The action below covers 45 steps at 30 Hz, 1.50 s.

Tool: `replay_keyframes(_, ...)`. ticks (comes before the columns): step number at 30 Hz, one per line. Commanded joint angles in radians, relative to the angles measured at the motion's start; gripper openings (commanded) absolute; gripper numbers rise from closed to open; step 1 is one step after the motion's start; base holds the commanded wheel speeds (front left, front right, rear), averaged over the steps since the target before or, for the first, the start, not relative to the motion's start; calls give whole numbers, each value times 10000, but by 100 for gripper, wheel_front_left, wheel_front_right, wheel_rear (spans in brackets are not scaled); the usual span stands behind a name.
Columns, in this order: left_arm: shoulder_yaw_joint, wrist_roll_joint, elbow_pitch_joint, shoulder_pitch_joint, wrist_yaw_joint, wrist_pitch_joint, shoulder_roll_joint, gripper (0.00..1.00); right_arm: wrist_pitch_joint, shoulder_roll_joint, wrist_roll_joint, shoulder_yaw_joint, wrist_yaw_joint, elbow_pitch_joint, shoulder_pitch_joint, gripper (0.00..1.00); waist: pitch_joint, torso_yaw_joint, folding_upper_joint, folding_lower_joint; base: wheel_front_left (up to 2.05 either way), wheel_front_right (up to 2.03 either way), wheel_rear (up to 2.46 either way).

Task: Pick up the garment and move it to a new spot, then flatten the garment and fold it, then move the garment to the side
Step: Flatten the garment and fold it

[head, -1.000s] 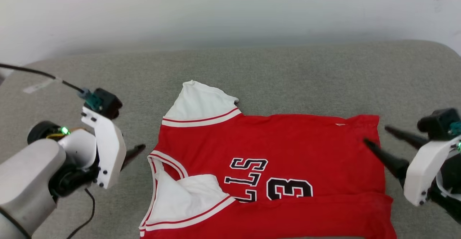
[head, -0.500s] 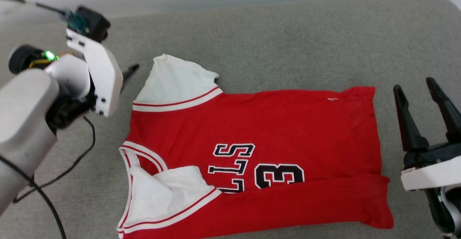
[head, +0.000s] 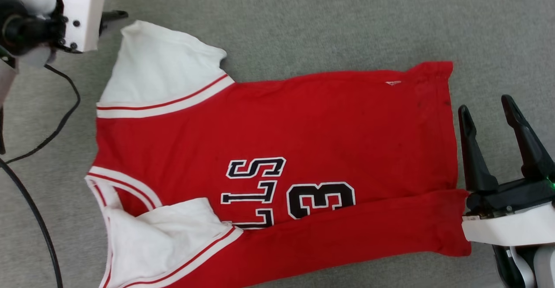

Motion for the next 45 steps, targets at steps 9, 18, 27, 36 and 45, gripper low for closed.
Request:
replay_keyframes(9, -574, 142, 358, -760, -1, 1737, -61, 100, -223, 81, -16, 414, -4, 272, -651, 100, 1310, -760, 0, -2, 0, 0, 0)
replay_keyframes(18, -1268, 439, 310, -320, -190, 2011, 174, 0, -202, -137, 1, 363, -4, 682, -1072, 100, 1127, -716, 0, -2, 0, 0, 0)
replay_keyframes(27, -1297, 512, -218, -288, -294, 957, 24, 0, 939, -1633, -387, 85, -5, 618, -2439, 100, 65, -136, 0, -2, 0, 0, 0)
replay_keyframes(36, -1539, 417, -1432, -4, -321, 367, 158, 0, 4963, -4426, 1877, 2064, -5, 1304, -4776, 100, -373, 522, 0, -2, 0, 0, 0)
replay_keyframes(45, -1617, 338, -2113, 219, -327, 56, 119, 0, 9337, -6552, 4958, 4894, -5, 2235, -6817, 100, -230, 980, 0, -2, 0, 0, 0)
